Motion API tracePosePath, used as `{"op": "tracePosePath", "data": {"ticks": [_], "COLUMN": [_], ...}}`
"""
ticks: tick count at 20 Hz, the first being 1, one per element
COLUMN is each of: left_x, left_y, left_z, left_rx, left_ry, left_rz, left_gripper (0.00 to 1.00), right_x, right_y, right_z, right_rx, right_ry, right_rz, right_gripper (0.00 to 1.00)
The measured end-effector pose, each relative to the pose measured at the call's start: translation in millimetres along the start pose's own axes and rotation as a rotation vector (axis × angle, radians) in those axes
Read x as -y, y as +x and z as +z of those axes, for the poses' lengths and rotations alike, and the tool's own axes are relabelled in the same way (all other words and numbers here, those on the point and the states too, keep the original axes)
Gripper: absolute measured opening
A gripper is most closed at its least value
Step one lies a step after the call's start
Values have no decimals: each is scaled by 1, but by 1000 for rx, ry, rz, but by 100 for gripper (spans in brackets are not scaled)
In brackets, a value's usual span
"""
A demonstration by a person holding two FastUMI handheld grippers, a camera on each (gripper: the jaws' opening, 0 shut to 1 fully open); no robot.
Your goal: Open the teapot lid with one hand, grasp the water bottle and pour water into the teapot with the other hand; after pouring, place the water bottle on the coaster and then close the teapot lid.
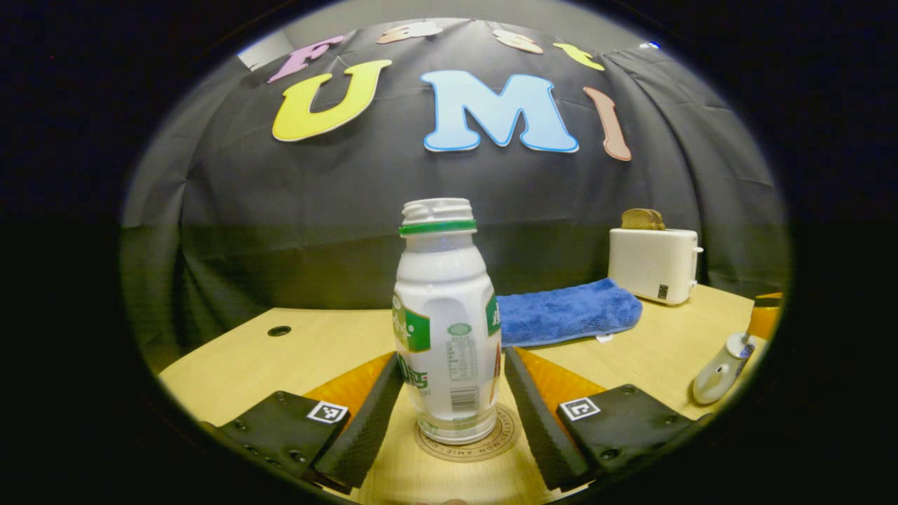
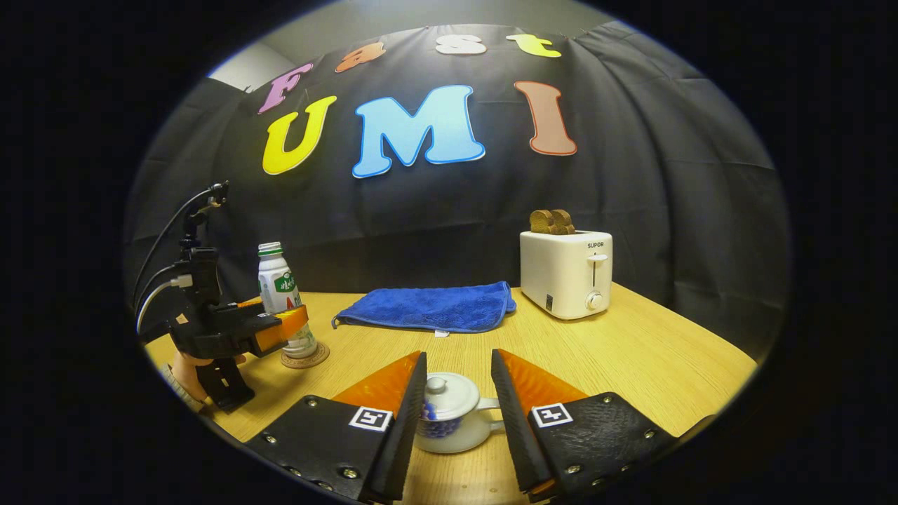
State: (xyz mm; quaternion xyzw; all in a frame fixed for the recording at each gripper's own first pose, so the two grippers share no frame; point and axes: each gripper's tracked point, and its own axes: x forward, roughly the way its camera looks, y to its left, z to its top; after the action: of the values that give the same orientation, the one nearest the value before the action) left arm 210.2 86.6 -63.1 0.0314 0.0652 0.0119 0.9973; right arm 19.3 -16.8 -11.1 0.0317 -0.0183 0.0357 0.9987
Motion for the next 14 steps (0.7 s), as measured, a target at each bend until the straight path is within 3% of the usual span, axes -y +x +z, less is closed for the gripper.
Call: {"op": "tracePosePath", "data": {"ticks": [11, 14], "left_x": [0, -5], "left_y": [-26, -39], "left_z": [12, 12], "left_rx": [48, 49], "left_ry": [37, 11], "left_rz": [26, 47], "left_gripper": [99, 92], "right_x": [-3, -3], "right_y": [-2, -3], "right_z": [4, 6], "right_rx": [21, 31], "right_ry": [-30, -31], "right_rz": [1, 1], "right_gripper": [58, 58]}}
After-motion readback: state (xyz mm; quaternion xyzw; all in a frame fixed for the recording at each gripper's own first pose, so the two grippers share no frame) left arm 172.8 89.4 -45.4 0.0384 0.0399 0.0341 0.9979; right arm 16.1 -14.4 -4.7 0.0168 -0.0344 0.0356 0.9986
